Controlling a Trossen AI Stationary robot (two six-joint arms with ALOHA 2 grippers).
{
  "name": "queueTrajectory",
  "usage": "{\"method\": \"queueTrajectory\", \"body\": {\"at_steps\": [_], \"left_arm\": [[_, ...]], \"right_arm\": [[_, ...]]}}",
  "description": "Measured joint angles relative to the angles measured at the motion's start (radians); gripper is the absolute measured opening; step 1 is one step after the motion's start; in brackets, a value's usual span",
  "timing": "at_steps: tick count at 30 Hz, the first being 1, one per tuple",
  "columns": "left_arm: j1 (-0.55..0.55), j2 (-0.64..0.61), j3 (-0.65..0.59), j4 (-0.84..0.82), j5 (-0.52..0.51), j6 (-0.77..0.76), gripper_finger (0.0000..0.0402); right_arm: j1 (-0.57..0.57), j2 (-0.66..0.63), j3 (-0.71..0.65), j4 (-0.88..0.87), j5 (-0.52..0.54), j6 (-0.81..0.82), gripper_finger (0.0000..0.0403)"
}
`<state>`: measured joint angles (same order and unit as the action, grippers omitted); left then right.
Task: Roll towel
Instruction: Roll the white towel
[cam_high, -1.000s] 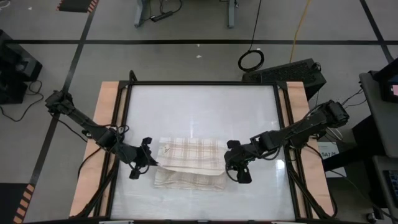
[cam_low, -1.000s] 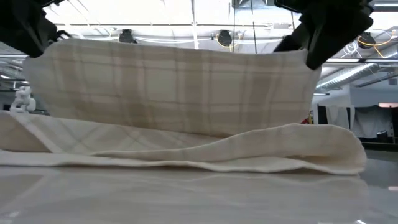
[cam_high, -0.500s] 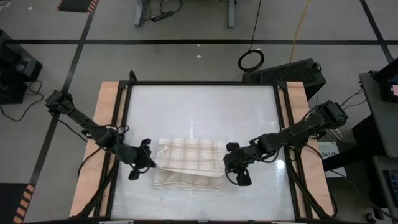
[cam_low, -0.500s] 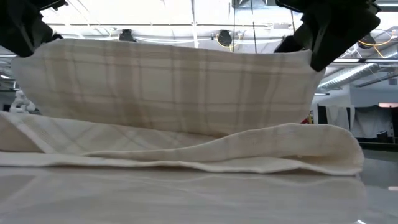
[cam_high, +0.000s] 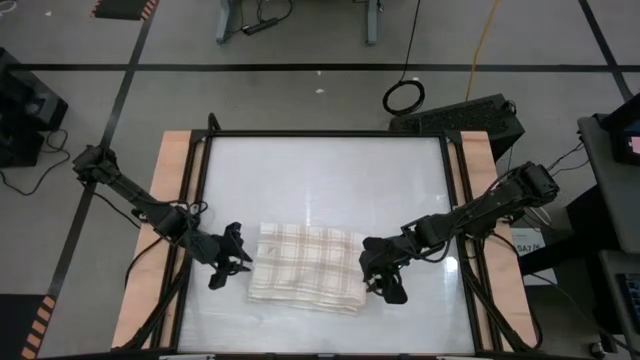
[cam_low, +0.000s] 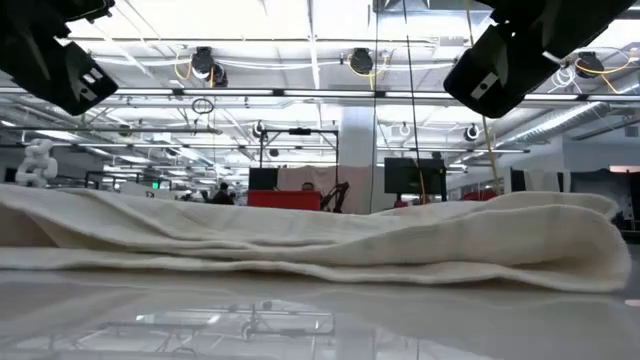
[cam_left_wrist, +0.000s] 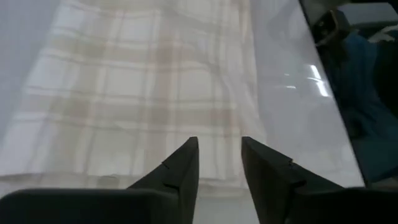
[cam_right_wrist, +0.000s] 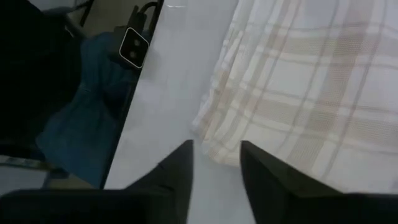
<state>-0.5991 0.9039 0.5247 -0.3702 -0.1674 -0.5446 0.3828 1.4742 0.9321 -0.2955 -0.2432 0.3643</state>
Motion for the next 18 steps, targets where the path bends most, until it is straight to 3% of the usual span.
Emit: {"method": "queueTrajectory", "body": {"at_steps": [5, 9, 13, 18], "left_arm": [[0.0, 0.0, 0.0, -0.007, -0.112, 0.0, 0.0159], [0.0, 0.007, 0.0, 0.012, -0.205, 0.0, 0.0167], [0.0, 0.055, 0.0, 0.105, -0.239, 0.01, 0.0168], [0.0, 0.176, -0.001, 0.273, -0.237, 0.055, 0.0168]], "right_arm": [[0.0, 0.0, 0.0, -0.002, 0.002, -0.006, 0.0206], [0.001, 0.0, 0.0, -0.036, 0.015, -0.026, 0.0236], [0.039, 0.0, -0.008, -0.048, 0.139, -0.027, 0.0227], [0.09, 0.001, -0.056, 0.028, 0.184, 0.045, 0.0181]]}}
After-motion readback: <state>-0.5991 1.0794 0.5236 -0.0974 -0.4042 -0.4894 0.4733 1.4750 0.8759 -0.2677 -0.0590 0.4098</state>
